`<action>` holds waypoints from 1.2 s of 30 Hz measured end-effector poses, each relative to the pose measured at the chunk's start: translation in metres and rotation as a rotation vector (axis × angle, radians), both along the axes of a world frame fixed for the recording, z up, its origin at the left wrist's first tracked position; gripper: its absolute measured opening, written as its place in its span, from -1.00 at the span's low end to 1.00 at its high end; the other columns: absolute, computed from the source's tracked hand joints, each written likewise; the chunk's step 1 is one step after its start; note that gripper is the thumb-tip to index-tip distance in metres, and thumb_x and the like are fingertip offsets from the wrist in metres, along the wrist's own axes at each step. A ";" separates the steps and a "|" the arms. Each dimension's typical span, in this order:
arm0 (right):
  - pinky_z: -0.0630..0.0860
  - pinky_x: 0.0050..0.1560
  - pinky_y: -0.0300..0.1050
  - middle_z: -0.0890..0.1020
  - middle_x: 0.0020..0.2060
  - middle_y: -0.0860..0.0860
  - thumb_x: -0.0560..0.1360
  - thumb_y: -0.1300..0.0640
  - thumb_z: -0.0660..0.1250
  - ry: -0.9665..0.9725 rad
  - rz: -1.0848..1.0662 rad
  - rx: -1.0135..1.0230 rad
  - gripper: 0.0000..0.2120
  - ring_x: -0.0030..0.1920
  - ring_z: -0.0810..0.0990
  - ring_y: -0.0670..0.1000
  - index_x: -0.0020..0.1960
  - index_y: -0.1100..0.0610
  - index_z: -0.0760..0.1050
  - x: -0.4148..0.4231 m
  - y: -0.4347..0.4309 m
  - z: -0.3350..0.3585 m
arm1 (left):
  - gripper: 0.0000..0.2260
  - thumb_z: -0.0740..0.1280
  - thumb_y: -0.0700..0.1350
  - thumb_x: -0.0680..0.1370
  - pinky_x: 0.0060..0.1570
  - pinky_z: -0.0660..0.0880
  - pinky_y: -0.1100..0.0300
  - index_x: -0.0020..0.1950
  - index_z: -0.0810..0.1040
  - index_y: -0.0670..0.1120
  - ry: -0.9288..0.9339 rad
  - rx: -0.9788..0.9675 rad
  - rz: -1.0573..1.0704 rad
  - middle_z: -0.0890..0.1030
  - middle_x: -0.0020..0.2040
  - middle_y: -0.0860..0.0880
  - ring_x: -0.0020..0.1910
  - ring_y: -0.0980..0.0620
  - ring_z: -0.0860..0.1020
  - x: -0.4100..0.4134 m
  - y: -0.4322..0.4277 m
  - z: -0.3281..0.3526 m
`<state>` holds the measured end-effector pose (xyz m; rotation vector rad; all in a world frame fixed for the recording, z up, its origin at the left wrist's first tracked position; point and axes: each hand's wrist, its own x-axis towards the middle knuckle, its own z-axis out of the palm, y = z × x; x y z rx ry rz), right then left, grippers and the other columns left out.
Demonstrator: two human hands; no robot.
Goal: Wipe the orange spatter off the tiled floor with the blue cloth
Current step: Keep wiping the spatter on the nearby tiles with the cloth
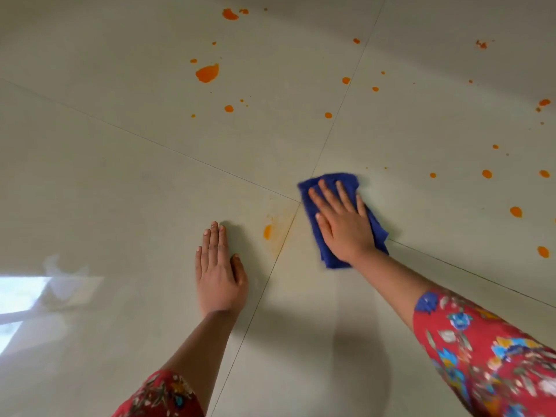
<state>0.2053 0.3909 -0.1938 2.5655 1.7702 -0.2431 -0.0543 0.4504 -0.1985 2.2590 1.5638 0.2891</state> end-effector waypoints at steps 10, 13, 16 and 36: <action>-0.06 0.51 0.17 0.08 0.57 -0.10 0.62 -0.08 0.02 0.081 0.662 0.013 -0.49 0.57 -0.02 0.09 0.56 -0.13 0.07 -0.084 -0.012 0.001 | -0.49 0.00 -0.16 0.56 0.49 0.03 0.05 0.52 0.20 -0.20 -0.141 0.042 0.073 0.21 0.54 -0.08 0.52 -0.05 0.13 -0.003 0.006 -0.006; 0.06 0.47 0.23 0.10 0.56 -0.11 0.61 -0.08 0.00 0.007 0.478 0.042 -0.48 0.56 0.06 0.09 0.56 -0.14 0.05 -0.026 -0.020 -0.004 | -0.49 -0.01 -0.16 0.56 0.50 0.00 0.07 0.54 0.17 -0.17 -0.140 0.028 0.076 0.19 0.55 -0.06 0.54 -0.01 0.10 -0.002 0.005 -0.004; 0.07 0.48 0.26 0.10 0.57 -0.09 0.62 -0.10 -0.13 -0.034 0.057 0.031 -0.49 0.57 0.03 0.10 0.56 -0.13 0.02 0.002 0.027 0.002 | -0.48 -0.02 -0.15 0.56 0.51 -0.05 0.11 0.55 0.14 -0.14 -0.123 0.015 0.056 0.17 0.56 -0.03 0.54 0.02 0.08 -0.002 0.003 -0.002; -0.04 0.50 0.23 0.09 0.56 -0.14 0.61 -0.06 -0.07 0.044 0.474 0.047 -0.50 0.57 0.02 0.06 0.55 -0.16 0.08 -0.097 0.046 0.000 | -0.47 -0.02 -0.18 0.52 0.46 0.15 -0.05 0.50 0.23 -0.26 -0.166 0.036 0.074 0.27 0.50 -0.17 0.49 -0.13 0.20 -0.004 0.008 -0.006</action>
